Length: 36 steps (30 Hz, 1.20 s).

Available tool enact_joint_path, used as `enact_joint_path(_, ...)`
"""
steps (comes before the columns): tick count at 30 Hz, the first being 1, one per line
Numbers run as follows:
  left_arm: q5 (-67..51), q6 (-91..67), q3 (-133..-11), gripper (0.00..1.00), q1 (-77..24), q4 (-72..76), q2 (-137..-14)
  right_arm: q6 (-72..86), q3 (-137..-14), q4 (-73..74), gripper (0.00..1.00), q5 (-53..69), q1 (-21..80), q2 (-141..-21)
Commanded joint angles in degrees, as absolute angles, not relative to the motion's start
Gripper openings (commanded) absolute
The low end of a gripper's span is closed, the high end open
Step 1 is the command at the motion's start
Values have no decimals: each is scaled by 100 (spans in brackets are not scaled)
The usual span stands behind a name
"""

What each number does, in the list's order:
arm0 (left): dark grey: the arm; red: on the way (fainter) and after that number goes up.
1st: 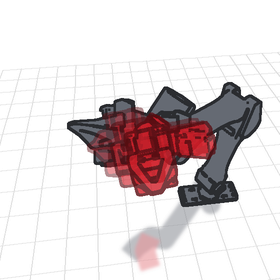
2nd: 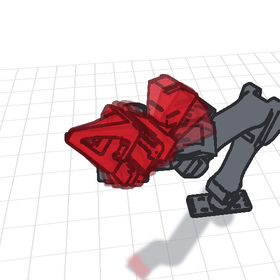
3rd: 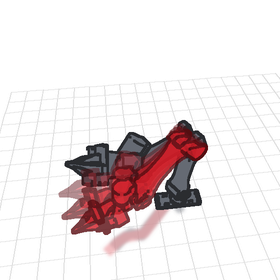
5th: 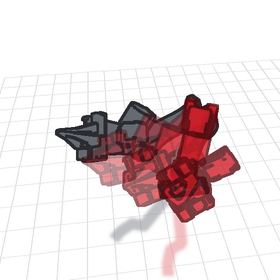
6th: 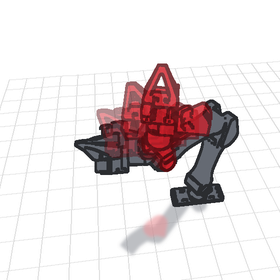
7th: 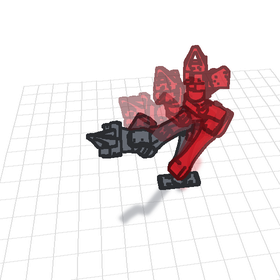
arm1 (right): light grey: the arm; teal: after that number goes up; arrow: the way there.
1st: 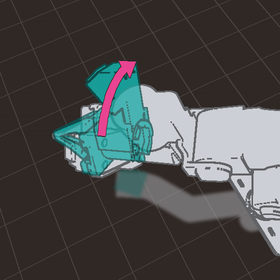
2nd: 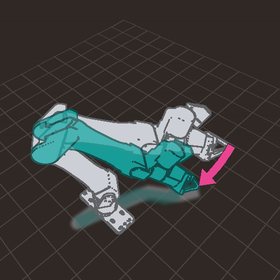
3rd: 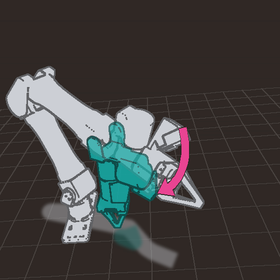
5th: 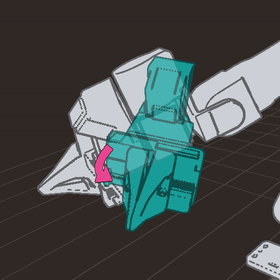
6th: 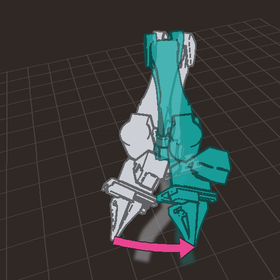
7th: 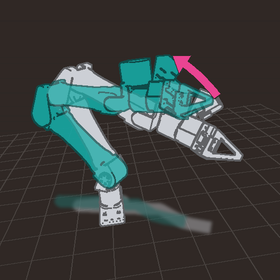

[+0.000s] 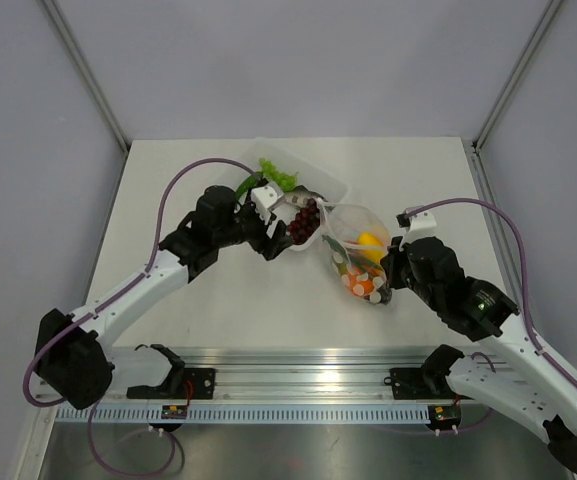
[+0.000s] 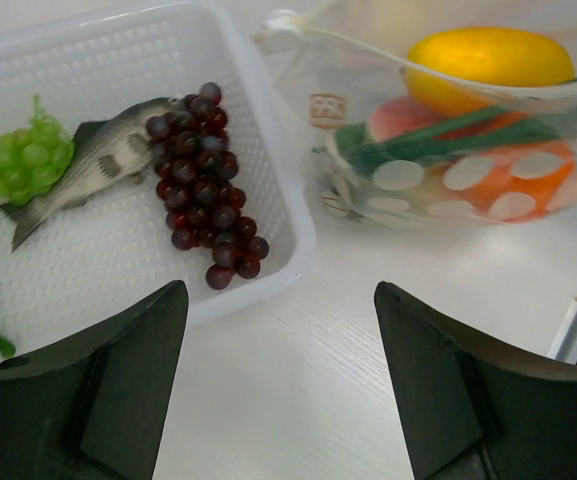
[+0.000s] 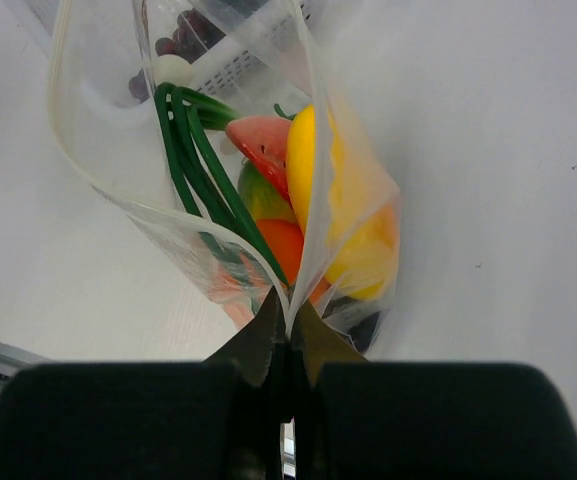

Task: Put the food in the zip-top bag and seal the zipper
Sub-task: Adjust the zipper food storage bag at the center of the board, then zip the zipper food storage bag at the center of the board.

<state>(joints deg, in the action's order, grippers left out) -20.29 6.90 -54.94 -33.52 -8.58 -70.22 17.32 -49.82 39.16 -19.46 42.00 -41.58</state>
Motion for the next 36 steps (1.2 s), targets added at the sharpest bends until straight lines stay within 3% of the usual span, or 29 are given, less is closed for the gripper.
enact_joint_path(1,-3452,1643,-5572,78,-3261,-115,-7303,1679,-5106,3542,2,-1749,4184,-4183)
enact_joint_path(10,-5062,1714,-6371,73,-2901,368,-8885,1696,-5063,3647,1,-1723,4184,-4034)
enact_joint_path(26,-5527,1407,-7381,71,-2821,1248,-10220,1687,-4984,3674,1,-1573,4192,-3955)
enact_joint_path(36,-5809,687,-7225,70,-2856,2574,-10441,1670,-4983,3577,2,-1459,4184,-4122)
